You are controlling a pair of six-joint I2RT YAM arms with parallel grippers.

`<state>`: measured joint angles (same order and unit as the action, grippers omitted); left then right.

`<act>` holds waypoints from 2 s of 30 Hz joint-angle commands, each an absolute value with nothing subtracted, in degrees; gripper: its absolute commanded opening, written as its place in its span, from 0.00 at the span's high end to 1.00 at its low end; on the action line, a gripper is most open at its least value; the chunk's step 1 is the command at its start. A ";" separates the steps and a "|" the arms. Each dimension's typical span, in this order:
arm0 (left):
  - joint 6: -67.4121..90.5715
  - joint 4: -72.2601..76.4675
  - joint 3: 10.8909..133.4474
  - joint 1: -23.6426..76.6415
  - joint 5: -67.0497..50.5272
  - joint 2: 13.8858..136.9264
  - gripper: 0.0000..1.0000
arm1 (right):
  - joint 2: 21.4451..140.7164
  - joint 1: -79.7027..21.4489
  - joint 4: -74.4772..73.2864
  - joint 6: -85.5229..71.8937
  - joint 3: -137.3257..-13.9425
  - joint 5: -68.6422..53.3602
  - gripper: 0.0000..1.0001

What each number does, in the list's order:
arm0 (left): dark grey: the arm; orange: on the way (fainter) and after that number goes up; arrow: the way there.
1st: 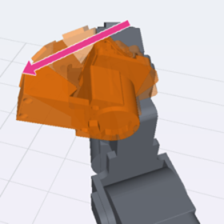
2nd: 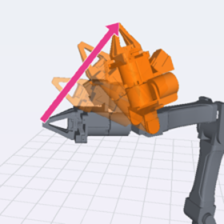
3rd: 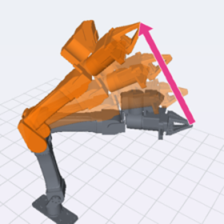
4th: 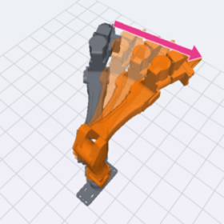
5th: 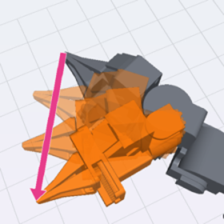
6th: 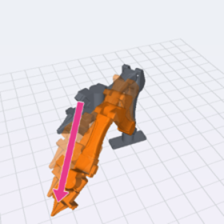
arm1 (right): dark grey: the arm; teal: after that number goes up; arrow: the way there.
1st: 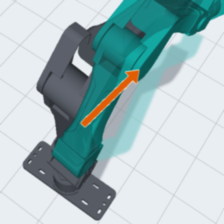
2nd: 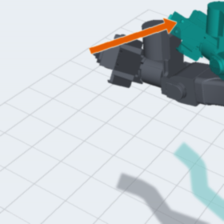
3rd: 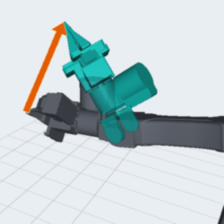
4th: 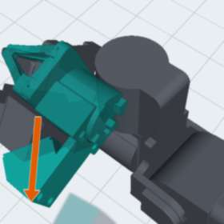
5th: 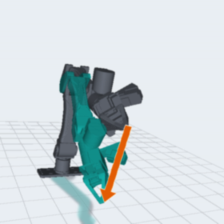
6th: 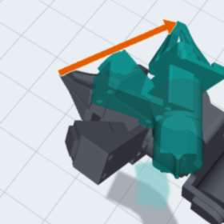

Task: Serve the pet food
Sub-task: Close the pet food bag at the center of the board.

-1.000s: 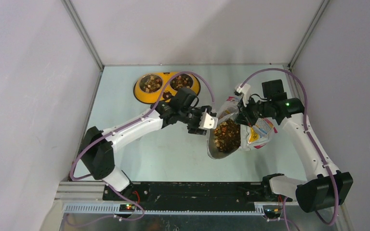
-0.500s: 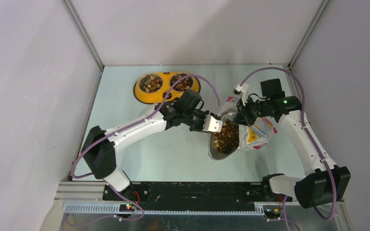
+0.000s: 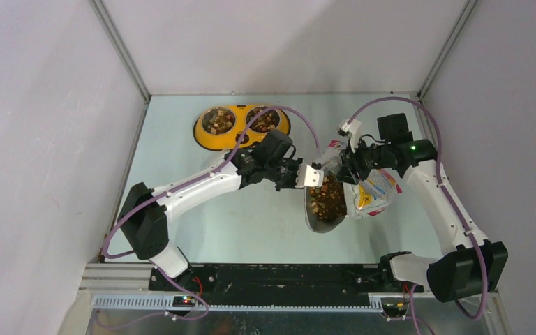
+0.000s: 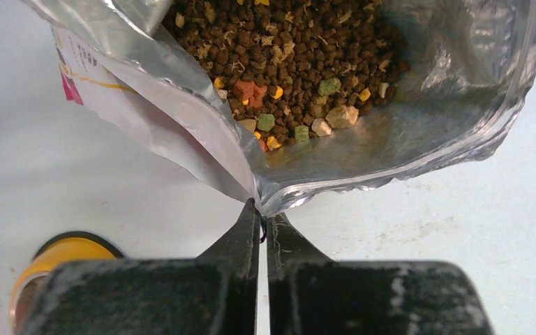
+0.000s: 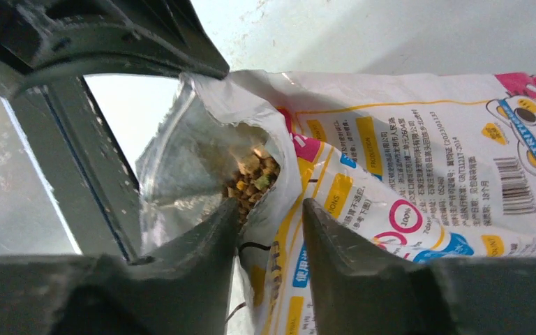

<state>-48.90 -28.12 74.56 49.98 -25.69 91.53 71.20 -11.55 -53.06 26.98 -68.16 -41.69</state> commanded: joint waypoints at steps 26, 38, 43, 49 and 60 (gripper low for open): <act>-16.33 -12.95 79.51 40.27 -33.27 93.75 1.00 | 39.86 -14.18 -72.07 47.24 -69.31 -26.77 0.06; -10.87 -11.75 80.64 39.93 -33.66 95.80 1.00 | 34.83 -33.60 -59.96 39.06 -51.81 -1.86 0.10; -10.11 -11.70 80.85 39.80 -33.43 96.58 1.00 | 31.48 -34.07 -54.55 38.98 -49.57 -4.48 0.13; -9.76 -12.31 81.38 39.77 -33.30 97.64 1.00 | 30.14 -36.56 -46.57 39.02 -45.42 -2.10 0.20; -8.70 -14.01 84.40 39.81 -33.85 100.98 1.00 | 27.07 -40.80 -45.32 39.00 -44.31 -7.15 0.23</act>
<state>-10.44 -17.78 81.06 39.72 -32.27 100.14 27.55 -39.03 -48.75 39.83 -44.47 -5.56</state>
